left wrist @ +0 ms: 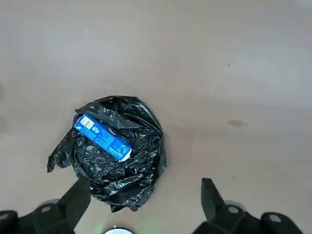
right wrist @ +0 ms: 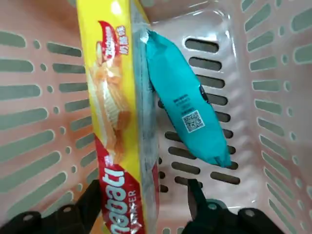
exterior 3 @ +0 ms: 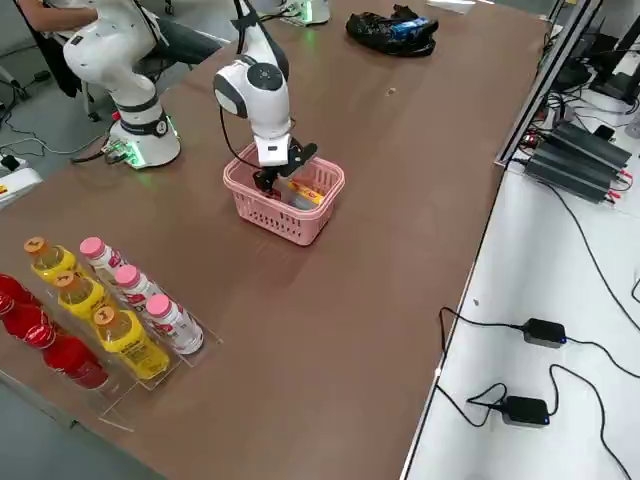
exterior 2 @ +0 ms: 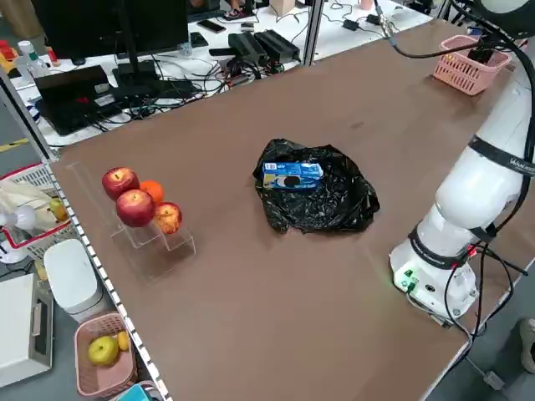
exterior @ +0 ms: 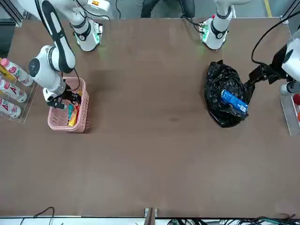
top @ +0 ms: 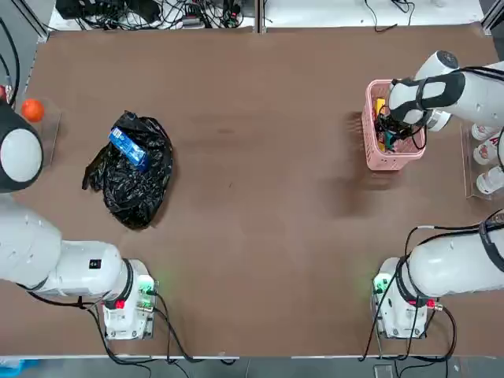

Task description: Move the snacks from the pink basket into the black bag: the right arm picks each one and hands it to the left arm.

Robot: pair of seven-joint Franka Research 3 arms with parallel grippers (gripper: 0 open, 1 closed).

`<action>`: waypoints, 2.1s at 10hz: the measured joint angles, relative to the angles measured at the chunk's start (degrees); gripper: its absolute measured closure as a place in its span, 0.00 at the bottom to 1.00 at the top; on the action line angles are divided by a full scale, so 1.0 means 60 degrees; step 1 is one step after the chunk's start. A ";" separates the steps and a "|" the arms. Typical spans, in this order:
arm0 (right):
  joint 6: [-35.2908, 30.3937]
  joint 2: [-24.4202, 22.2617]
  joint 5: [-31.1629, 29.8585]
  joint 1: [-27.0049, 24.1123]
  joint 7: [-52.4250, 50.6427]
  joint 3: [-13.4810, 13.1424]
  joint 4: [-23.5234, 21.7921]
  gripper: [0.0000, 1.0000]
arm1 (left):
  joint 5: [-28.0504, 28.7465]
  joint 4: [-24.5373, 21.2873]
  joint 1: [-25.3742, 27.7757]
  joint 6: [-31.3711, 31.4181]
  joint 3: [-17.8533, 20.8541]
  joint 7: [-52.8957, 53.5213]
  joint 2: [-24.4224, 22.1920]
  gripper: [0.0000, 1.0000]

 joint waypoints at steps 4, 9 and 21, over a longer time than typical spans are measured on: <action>0.0000 0.0005 0.0103 0.0035 -0.0003 0.0000 0.0000 0.32 | 0.0000 0.0031 0.0001 -0.0014 0.0001 0.0000 -0.0107 0.00; 0.0000 0.0006 0.0111 0.0082 -0.0004 0.0007 0.0000 0.47 | 0.0004 0.0038 0.0071 -0.0393 0.0016 0.0014 -0.0168 0.00; -0.1810 0.0006 0.0116 0.0079 -0.0319 -0.0024 0.1008 0.77 | 0.0004 0.0037 0.0152 -0.0421 0.0021 0.0004 -0.0161 0.00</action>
